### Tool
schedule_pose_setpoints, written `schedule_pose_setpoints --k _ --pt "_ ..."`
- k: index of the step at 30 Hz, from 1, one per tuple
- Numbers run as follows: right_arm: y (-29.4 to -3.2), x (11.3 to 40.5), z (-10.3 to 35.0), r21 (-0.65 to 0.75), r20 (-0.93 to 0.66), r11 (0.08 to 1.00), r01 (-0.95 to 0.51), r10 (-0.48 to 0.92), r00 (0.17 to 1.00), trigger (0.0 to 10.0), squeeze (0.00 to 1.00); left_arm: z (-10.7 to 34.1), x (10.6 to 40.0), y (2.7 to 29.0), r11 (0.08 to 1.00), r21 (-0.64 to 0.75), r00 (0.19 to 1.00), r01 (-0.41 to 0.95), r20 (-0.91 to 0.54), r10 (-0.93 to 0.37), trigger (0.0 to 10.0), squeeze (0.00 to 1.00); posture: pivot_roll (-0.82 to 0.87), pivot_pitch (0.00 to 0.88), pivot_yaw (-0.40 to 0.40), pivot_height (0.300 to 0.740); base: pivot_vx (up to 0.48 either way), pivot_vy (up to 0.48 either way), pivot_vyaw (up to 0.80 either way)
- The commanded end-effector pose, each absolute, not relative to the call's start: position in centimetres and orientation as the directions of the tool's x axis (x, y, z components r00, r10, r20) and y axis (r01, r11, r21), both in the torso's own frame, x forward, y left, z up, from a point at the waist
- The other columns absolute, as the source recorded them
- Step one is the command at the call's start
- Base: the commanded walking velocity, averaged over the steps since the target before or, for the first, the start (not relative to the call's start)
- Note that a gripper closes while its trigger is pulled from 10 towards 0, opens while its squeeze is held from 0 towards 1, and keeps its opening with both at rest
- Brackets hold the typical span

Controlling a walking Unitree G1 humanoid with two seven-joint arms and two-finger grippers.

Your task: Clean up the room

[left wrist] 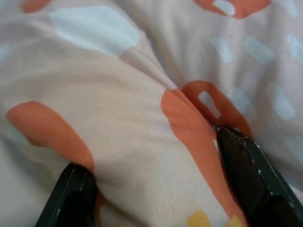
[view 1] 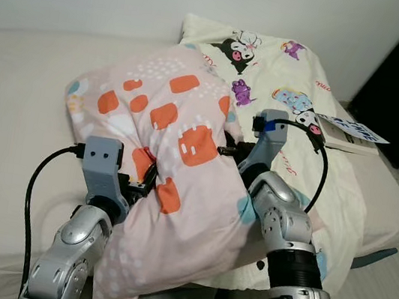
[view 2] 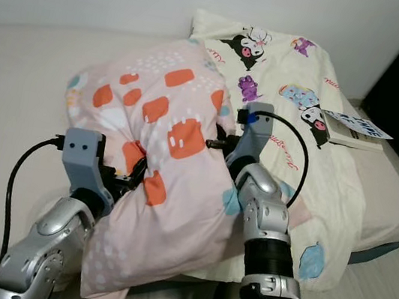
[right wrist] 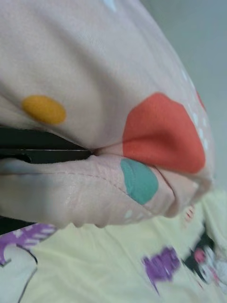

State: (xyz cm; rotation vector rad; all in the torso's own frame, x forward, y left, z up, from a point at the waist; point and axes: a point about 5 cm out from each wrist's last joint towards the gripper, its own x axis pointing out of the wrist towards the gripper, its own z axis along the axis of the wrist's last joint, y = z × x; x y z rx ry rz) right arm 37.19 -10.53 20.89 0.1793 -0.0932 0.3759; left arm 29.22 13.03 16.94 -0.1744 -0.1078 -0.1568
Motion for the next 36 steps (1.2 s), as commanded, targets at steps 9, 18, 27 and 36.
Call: schedule_pose_setpoints --k 9,18,27,36 --pt "-10.5 35.7 19.8 -0.015 0.195 0.963 -0.271 0.268 0.943 10.0 0.00 17.0 29.3 12.8 0.981 -0.129 0.985 0.145 0.112 -0.130 10.0 0.00 -0.06 0.120 -0.024 0.581 0.000 0.000 0.00" --pt "-9.1 34.5 18.4 0.028 0.205 0.927 -0.374 0.361 0.910 10.0 0.00 16.2 28.7 13.5 0.994 0.002 0.986 0.111 0.124 -0.110 10.0 0.00 -0.05 0.109 -0.032 0.586 0.000 0.000 0.00" --pt "-9.2 34.5 18.2 0.025 0.207 0.932 -0.360 0.348 0.914 10.0 0.00 16.2 28.5 12.9 0.994 0.034 0.985 0.102 0.138 -0.105 10.0 0.00 -0.05 0.108 -0.037 0.616 0.000 0.000 0.00" --pt "-9.4 34.5 18.1 0.023 0.210 0.932 -0.360 0.348 0.914 10.0 0.00 16.4 28.4 13.2 0.997 0.009 0.984 0.078 0.159 -0.078 10.0 0.00 -0.05 0.100 -0.043 0.646 0.000 0.000 0.00"
